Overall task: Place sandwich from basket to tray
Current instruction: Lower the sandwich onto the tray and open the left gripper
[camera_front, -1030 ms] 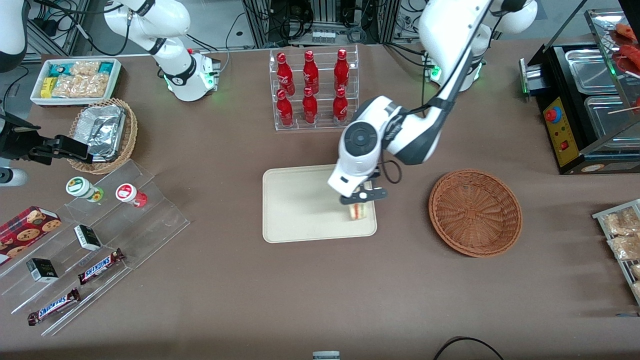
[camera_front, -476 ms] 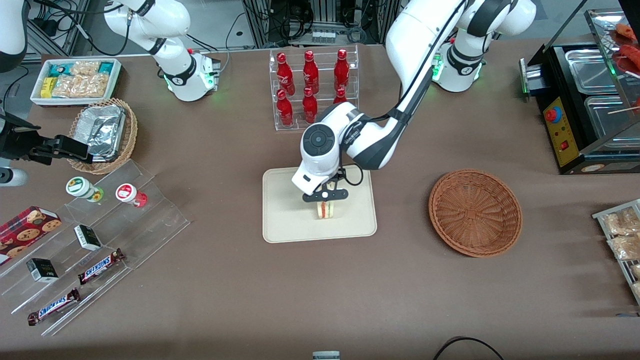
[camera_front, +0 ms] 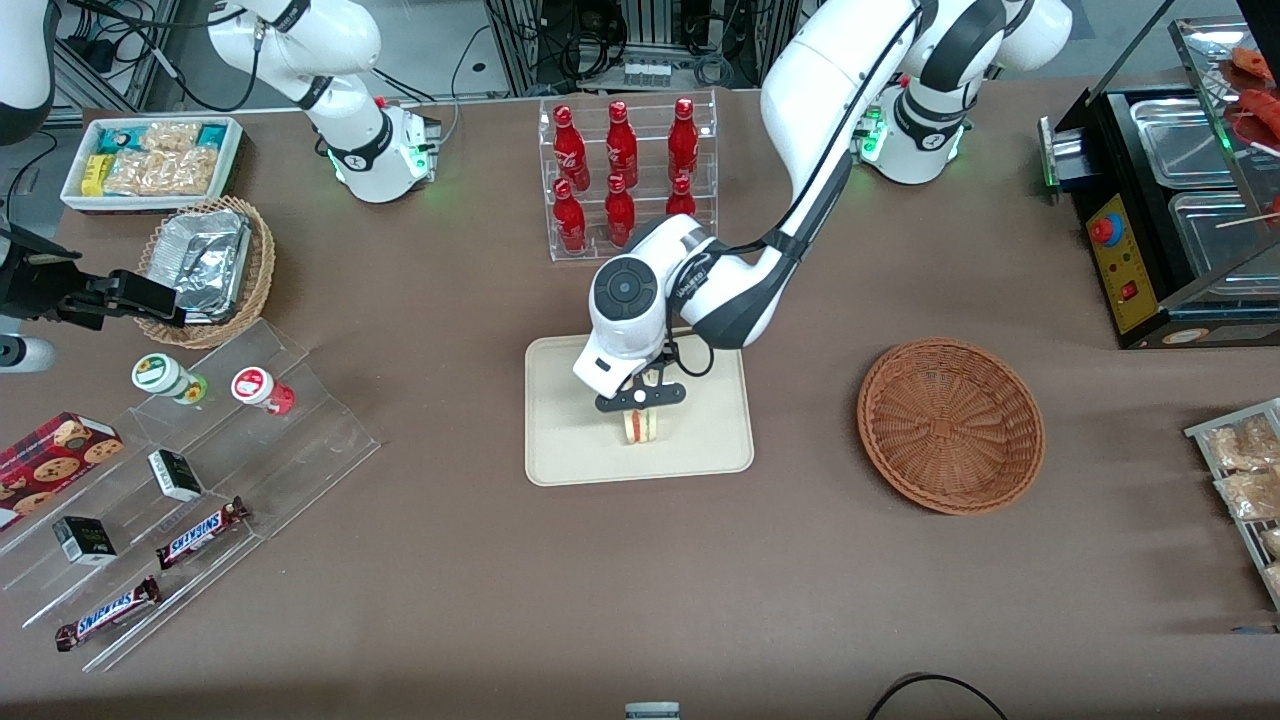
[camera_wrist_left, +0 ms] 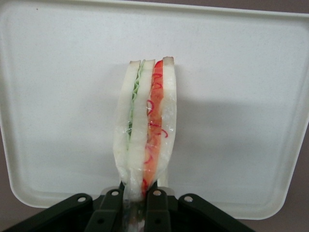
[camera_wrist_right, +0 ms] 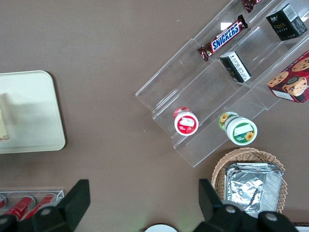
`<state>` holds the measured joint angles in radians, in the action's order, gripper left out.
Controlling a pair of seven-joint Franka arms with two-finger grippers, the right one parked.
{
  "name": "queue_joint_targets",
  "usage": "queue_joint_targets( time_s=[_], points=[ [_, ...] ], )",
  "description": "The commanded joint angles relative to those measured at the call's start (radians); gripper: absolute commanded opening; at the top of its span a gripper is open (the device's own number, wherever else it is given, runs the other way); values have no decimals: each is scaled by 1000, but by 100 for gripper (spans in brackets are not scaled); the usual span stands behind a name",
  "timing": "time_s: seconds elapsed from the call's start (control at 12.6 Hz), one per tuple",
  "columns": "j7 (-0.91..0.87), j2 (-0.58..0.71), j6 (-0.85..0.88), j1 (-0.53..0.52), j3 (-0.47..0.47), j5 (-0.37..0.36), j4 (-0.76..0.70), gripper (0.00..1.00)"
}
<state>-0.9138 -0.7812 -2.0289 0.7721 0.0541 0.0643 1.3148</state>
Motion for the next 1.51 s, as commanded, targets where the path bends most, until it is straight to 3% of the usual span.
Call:
queue_joint_targets(
  time_s=[0.0,1.43],
  points=[
    [-28,-36,7,7,-5,11,-61,0],
    [-66,-63,-4,6,-13,-18,-65,0]
  ],
)
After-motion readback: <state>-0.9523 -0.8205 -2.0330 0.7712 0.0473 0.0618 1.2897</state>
